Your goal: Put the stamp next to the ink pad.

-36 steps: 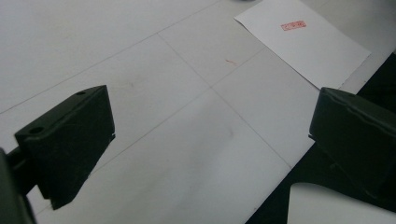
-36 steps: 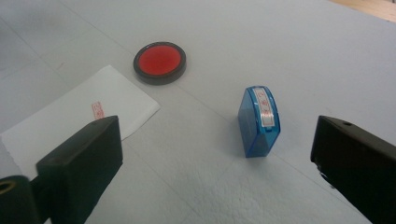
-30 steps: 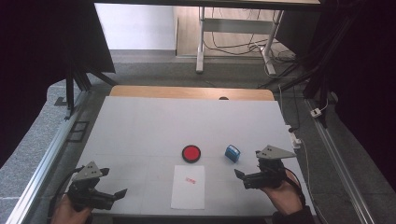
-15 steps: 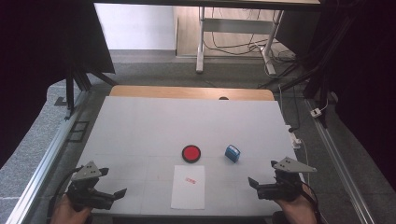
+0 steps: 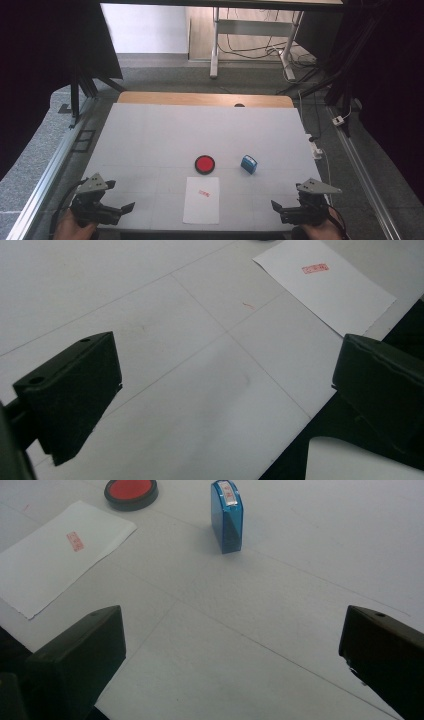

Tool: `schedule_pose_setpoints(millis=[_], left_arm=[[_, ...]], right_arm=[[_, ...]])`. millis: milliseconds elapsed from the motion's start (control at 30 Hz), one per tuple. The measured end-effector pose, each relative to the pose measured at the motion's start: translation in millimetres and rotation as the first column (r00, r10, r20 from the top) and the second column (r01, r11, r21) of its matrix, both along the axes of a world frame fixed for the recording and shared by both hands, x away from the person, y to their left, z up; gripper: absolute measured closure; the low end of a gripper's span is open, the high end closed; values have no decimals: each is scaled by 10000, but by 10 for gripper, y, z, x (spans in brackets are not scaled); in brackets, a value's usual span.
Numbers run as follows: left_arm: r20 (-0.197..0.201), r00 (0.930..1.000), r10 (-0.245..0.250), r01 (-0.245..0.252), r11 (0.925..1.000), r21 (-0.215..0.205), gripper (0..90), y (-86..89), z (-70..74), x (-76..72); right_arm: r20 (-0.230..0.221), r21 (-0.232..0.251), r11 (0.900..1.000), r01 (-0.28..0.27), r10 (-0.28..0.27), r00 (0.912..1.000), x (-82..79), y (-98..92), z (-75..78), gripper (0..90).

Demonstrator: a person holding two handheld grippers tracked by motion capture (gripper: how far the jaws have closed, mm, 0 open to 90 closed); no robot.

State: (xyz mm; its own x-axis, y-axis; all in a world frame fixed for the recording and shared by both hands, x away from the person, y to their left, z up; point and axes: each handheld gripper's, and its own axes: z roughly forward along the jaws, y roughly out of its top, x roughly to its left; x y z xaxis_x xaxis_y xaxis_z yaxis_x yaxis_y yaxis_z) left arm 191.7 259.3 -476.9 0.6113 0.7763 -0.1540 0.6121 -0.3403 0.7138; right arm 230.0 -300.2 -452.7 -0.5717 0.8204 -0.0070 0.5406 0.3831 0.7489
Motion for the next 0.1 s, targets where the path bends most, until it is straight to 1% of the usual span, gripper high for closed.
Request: schedule_pose_setpoints(millis=[100], left_arm=[[-66,10000,5,-5,10000,-83,0,0,4,15]], right_arm=[[-80,-59,10000,60,-61,9999,9,-8,-11,0]])
